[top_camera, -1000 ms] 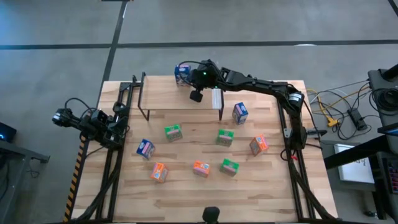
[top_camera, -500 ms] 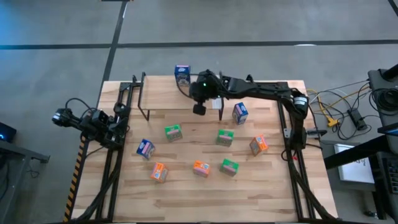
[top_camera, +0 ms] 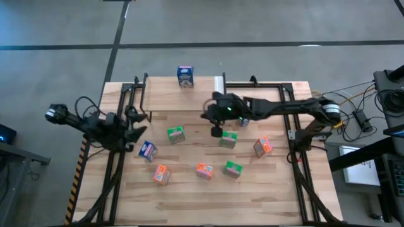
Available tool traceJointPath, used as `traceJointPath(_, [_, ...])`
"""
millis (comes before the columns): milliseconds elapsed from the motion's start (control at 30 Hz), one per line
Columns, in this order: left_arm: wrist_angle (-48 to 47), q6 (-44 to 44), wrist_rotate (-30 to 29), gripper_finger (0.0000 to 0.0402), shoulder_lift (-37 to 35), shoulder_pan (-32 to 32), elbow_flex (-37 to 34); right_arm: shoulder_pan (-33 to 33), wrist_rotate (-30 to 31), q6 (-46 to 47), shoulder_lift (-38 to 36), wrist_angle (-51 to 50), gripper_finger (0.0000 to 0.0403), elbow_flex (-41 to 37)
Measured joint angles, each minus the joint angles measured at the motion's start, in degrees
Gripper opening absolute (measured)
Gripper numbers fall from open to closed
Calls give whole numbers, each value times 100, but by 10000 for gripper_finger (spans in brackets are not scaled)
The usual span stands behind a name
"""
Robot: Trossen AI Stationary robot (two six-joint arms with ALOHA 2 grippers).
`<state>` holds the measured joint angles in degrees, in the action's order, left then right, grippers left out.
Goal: Stack cereal on shelf
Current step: Put the top left green cereal box on the shelf
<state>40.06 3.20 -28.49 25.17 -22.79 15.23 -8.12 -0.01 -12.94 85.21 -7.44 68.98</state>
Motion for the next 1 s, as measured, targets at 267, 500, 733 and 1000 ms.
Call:
traceJointPath(267, [-2067,-286,3,226,1023,0,1252,265,-8,143,-1286,1534,12,-1831])
traceJointPath(500, [-3791,-743,-277,226,1847,0,2286,299,-181,187,-2221,2514,12,-2985])
traceJointPath(733, [-5122,-1424,-746,226,2509,7,3058,299,-197,96,-3051,3069,12,-3775])
traceJointPath(1000, [-5742,-1787,-766,226,3201,61,3719,299,-339,28,-3928,3396,12,-4410])
